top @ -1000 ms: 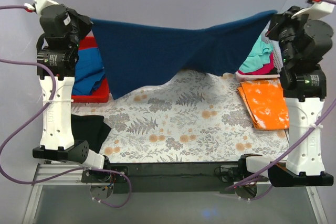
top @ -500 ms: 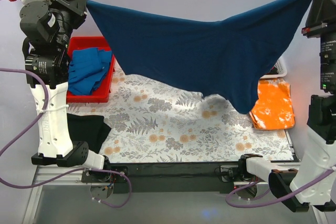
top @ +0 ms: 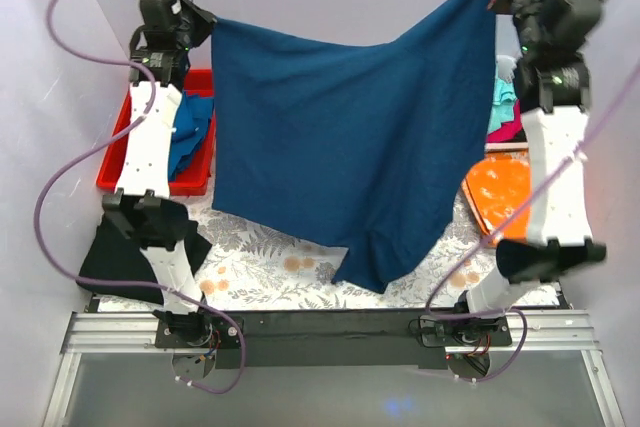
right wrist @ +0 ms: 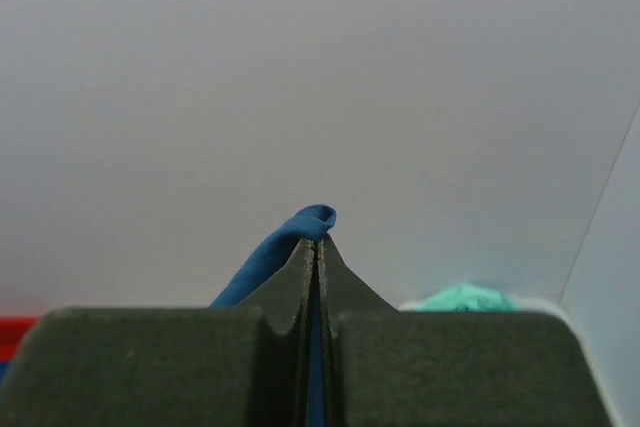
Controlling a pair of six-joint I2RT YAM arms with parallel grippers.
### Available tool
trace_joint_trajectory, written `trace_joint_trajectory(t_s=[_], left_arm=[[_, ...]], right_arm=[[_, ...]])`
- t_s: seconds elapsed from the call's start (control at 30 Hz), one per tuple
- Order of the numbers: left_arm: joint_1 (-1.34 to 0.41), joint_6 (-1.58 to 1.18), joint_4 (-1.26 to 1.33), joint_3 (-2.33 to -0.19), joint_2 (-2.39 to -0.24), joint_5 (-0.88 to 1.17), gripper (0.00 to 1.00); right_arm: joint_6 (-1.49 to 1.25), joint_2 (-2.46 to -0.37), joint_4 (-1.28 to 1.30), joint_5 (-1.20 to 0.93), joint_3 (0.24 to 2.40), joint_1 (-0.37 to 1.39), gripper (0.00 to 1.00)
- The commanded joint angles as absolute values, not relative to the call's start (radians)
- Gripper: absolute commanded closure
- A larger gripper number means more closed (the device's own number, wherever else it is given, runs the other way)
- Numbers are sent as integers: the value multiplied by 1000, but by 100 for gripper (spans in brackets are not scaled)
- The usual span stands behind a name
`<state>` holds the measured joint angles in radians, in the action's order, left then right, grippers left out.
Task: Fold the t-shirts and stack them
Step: Flatten out the tshirt
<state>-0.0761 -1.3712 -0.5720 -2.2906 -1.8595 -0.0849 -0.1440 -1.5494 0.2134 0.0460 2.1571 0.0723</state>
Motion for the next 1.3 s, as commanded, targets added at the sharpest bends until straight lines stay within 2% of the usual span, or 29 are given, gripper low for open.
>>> trace_joint_trajectory(t_s=[0.0, 0.1, 0.2, 0.37, 0.53, 0.67, 0.8, 1.0, 1.27], left_arm=[[-63, -1407, -513, -2384, -1917, -84, 100], [-42, -1434, -480, -2459, -1974, -58, 100], [-26, -1439, -466, -2474, -1942, -40, 100], [-6, -1420, -509, -2418, -1813, -15, 100], [-6, -1414, -554, -2212, -1637, -18, 100], [-6, -1399, -575, -2196, -1562, -46, 100], [-6, -1382, -595, -2301, -1531, -71, 100], [-6, -1384, -594, -2295, -1496, -72, 100], [-6, -1400, -561, -2275, -1612, -42, 100]], right_arm=[[-176, -1673, 186, 32, 2333, 37, 99], [-219, -1747, 152, 8, 2425, 11, 99], [-259, -1723, 111, -64, 2401, -20, 99], [-276, -1500, 90, -116, 2221, -20, 99], [-226, -1257, 143, -146, 2062, -20, 99], [-216, -1178, 144, -140, 2014, -20, 99], [-216, -1170, 146, -150, 2052, -20, 99], [-226, -1226, 143, -170, 2152, -18, 99], [-224, -1319, 127, -149, 2116, -18, 99]])
